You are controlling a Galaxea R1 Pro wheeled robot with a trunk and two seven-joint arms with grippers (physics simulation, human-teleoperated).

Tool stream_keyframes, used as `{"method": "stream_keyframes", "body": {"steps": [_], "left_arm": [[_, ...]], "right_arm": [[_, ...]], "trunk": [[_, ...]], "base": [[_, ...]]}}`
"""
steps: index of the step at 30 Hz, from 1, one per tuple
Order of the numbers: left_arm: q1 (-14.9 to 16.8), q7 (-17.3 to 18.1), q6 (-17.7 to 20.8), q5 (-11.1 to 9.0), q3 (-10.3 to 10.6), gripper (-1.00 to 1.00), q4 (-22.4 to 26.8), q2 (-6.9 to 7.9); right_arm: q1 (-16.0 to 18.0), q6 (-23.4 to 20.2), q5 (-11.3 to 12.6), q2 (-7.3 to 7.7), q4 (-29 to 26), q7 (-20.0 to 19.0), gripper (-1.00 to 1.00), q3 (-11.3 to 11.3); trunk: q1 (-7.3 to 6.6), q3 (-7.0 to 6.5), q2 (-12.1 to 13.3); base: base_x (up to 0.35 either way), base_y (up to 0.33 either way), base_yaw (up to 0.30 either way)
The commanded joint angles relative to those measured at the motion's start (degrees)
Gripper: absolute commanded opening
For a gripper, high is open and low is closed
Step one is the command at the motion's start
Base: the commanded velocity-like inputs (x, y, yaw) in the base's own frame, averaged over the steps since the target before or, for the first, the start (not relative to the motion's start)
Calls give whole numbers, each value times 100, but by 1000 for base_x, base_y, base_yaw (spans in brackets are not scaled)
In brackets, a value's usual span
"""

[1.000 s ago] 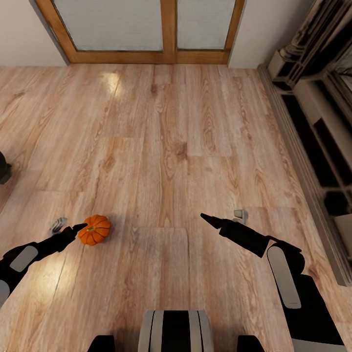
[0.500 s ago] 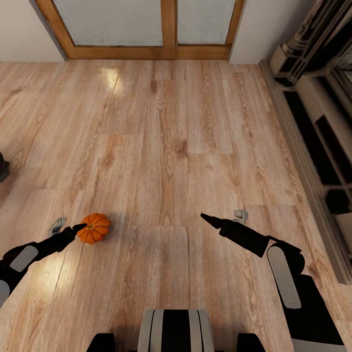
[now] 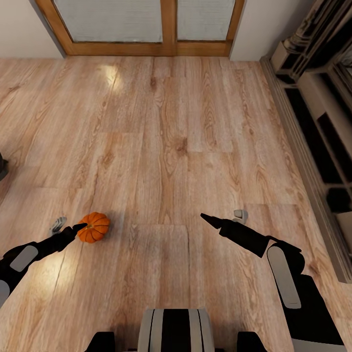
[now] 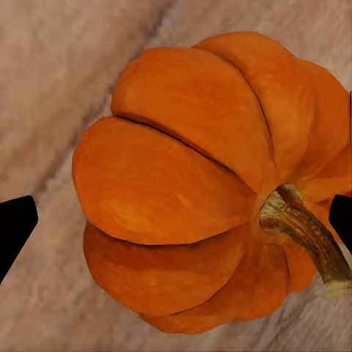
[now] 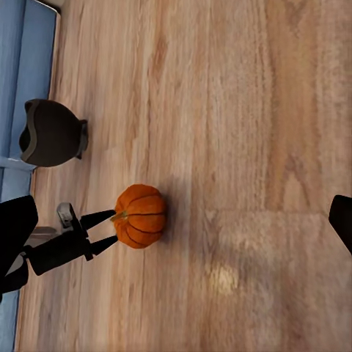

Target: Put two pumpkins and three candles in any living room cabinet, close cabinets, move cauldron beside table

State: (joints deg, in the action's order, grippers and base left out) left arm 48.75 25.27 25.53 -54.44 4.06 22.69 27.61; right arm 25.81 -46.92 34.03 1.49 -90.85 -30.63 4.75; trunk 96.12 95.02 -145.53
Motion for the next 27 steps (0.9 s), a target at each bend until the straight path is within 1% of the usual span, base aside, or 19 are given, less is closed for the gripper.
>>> {"method": "stream_keyframes", "body": {"steps": [1, 4, 5, 8, 14, 20, 27], "left_arm": [[3, 5, 13, -58, 42, 100, -2, 7], [3, 12, 13, -58, 42, 100, -2, 7], [3, 17, 18, -58, 42, 100, -2, 7], [3, 20, 20, -58, 42, 100, 0, 7], [3, 36, 22, -56, 42, 100, 11, 7], [3, 257, 22, -50, 42, 100, 8, 7], [3, 309, 22, -49, 42, 100, 8, 7]], "right_arm": [[3, -37, 4, -1, -1, -70, 100, 8], [3, -42, 0, 0, -2, -227, 100, 8], [3, -44, -5, 0, -2, -294, 100, 9], [3, -45, -8, 0, -3, -336, 100, 10], [3, -46, -10, 0, -2, -361, 100, 11], [3, -46, -11, 0, -2, -364, 100, 10], [3, -46, -11, 0, -3, -364, 100, 9]], "trunk": [[2, 25, -3], [9, 92, -7], [9, 92, -7], [9, 92, -7], [9, 92, -7], [9, 92, -7], [9, 92, -7]], "base": [[0, 0, 0], [0, 0, 0], [0, 0, 0], [0, 0, 0], [0, 0, 0], [0, 0, 0], [0, 0, 0]]}}
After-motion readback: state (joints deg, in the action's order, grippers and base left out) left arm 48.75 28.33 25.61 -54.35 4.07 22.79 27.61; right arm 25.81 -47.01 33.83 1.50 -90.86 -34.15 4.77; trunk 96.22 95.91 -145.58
